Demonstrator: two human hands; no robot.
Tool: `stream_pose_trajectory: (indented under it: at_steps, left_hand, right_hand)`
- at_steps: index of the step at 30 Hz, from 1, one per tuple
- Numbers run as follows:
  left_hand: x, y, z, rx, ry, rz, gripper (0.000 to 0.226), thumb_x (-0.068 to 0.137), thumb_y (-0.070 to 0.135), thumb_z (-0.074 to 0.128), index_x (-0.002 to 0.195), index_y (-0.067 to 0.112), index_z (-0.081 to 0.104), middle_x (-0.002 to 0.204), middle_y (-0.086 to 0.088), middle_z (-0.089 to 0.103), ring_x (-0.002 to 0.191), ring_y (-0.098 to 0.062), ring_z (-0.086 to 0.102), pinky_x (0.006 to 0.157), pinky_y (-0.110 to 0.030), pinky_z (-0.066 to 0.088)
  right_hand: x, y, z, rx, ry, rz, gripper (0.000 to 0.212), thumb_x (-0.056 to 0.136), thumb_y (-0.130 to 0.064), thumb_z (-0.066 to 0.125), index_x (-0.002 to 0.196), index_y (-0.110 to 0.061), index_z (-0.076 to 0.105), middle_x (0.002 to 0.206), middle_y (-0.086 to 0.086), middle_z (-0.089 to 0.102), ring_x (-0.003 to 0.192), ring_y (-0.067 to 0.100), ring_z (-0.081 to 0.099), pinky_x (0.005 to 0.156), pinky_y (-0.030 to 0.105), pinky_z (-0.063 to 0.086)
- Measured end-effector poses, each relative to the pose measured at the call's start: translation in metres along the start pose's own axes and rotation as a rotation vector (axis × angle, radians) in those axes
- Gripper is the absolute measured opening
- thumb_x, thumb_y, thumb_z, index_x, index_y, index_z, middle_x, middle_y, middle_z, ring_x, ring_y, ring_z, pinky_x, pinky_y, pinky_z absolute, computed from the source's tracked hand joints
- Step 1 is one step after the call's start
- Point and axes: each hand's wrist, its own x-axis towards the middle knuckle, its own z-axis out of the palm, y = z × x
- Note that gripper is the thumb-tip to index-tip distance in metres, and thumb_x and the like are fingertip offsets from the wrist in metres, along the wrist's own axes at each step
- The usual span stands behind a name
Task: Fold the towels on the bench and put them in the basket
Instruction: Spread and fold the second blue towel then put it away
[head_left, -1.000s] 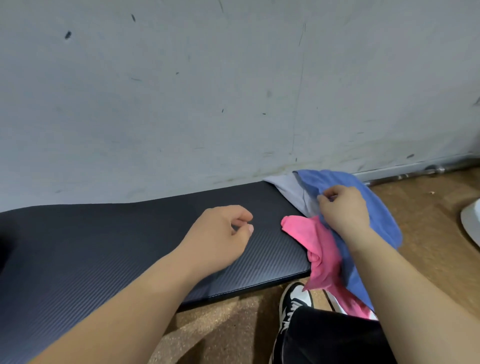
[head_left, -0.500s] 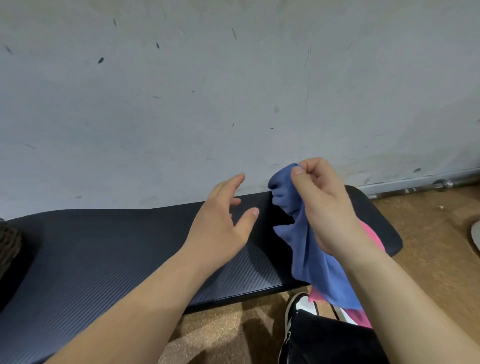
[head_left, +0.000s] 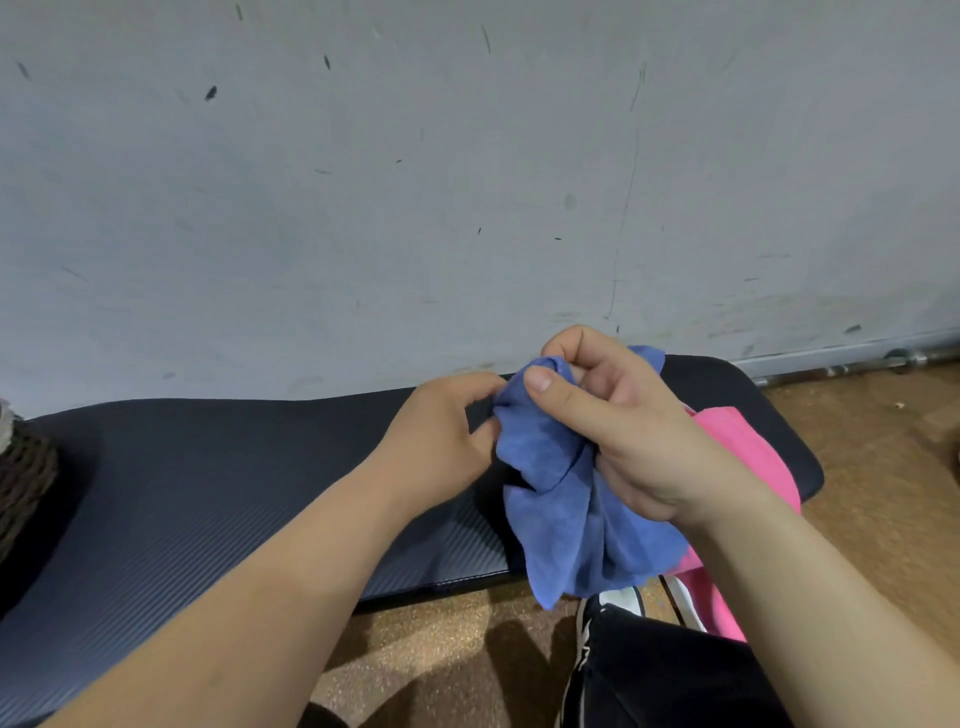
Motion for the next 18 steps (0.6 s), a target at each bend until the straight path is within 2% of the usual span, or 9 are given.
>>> stream_pose_trajectory:
  at_steps: [2, 4, 5, 7, 9, 11, 13, 16, 18]
  left_hand:
    - [0.004, -0.002, -0.006, -0.031, 0.082, -0.048, 0.024, 0.093, 0.004, 0.057, 0.093, 0.025, 0.068, 0.081, 0.011, 0.072, 0.076, -0.006, 0.067, 0.070, -0.025, 0.050]
    - [0.008, 0.000, -0.015, -0.125, 0.246, -0.099, 0.023, 0.094, 0.000, 0.052, 0.097, 0.020, 0.064, 0.085, 0.007, 0.073, 0.076, -0.003, 0.068, 0.072, -0.021, 0.051]
    - [0.008, 0.004, -0.022, -0.155, 0.328, -0.116, 0.021, 0.096, 0.001, 0.052, 0.098, 0.019, 0.062, 0.085, 0.006, 0.072, 0.073, 0.000, 0.067, 0.069, -0.016, 0.050]
    - [0.004, 0.011, -0.035, -0.158, 0.468, -0.115, 0.015, 0.099, 0.005, 0.051, 0.101, 0.016, 0.061, 0.085, 0.006, 0.069, 0.067, 0.004, 0.061, 0.062, -0.010, 0.045]
    - [-0.004, 0.014, -0.050, -0.167, 0.578, -0.135, 0.010, 0.101, 0.014, 0.053, 0.095, 0.015, 0.061, 0.079, 0.007, 0.062, 0.063, 0.002, 0.054, 0.057, -0.012, 0.043]
    - [-0.014, 0.010, -0.065, -0.153, 0.621, -0.191, 0.027, 0.102, 0.024, 0.053, 0.079, 0.011, 0.053, 0.067, 0.006, 0.050, 0.059, -0.009, 0.045, 0.054, -0.026, 0.040]
    - [-0.027, 0.005, -0.080, -0.155, 0.623, -0.245, 0.039, 0.102, 0.027, 0.052, 0.073, 0.003, 0.042, 0.066, -0.003, 0.040, 0.061, -0.014, 0.036, 0.057, -0.035, 0.032]
    - [-0.047, -0.003, -0.100, -0.167, 0.663, -0.311, 0.045, 0.102, 0.033, 0.053, 0.074, 0.002, 0.039, 0.067, -0.006, 0.037, 0.061, -0.016, 0.033, 0.056, -0.035, 0.029]
    - [-0.061, -0.011, -0.113, -0.151, 0.687, -0.357, 0.038, 0.101, 0.030, 0.055, 0.077, 0.001, 0.045, 0.066, -0.003, 0.042, 0.058, -0.014, 0.037, 0.055, -0.033, 0.033]
  right_hand:
    - [0.001, 0.000, -0.004, -0.007, 0.018, 0.004, 0.014, 0.089, -0.014, 0.068, 0.089, -0.011, 0.055, 0.077, 0.008, 0.066, 0.070, 0.018, 0.064, 0.066, 0.028, 0.053]
    - [0.004, 0.004, -0.011, -0.350, 0.145, -0.044, 0.020, 0.089, -0.017, 0.075, 0.087, -0.013, 0.056, 0.076, 0.008, 0.060, 0.071, 0.015, 0.057, 0.068, 0.030, 0.048]
    - [0.006, 0.006, -0.013, -0.540, 0.224, -0.070, 0.019, 0.090, -0.017, 0.076, 0.089, -0.013, 0.057, 0.077, 0.006, 0.059, 0.071, 0.011, 0.055, 0.069, 0.026, 0.046]
    - [0.010, 0.010, -0.013, -0.691, 0.317, -0.105, 0.012, 0.093, -0.016, 0.073, 0.094, -0.011, 0.062, 0.078, 0.002, 0.062, 0.068, 0.005, 0.053, 0.066, 0.016, 0.044]
    - [0.014, 0.013, -0.012, -0.681, 0.306, -0.080, 0.002, 0.095, -0.013, 0.069, 0.094, -0.012, 0.067, 0.079, 0.004, 0.067, 0.066, 0.007, 0.055, 0.063, 0.017, 0.046]
    - [0.020, 0.016, -0.011, -0.717, 0.300, -0.078, 0.009, 0.097, -0.014, 0.064, 0.090, -0.014, 0.070, 0.082, 0.006, 0.071, 0.069, 0.014, 0.060, 0.066, 0.028, 0.050]
    - [0.026, 0.021, -0.008, -0.705, 0.345, -0.082, 0.016, 0.099, -0.018, 0.060, 0.087, -0.015, 0.071, 0.079, 0.007, 0.070, 0.066, 0.014, 0.057, 0.063, 0.031, 0.046]
    - [0.036, 0.031, 0.003, -0.609, 0.372, -0.066, 0.025, 0.101, -0.029, 0.057, 0.087, -0.011, 0.070, 0.077, 0.012, 0.066, 0.071, 0.011, 0.053, 0.067, 0.033, 0.043]
    - [0.040, 0.037, 0.015, -0.478, 0.396, -0.030, 0.026, 0.104, -0.029, 0.054, 0.090, -0.011, 0.069, 0.076, 0.002, 0.064, 0.073, 0.011, 0.054, 0.068, 0.033, 0.043]
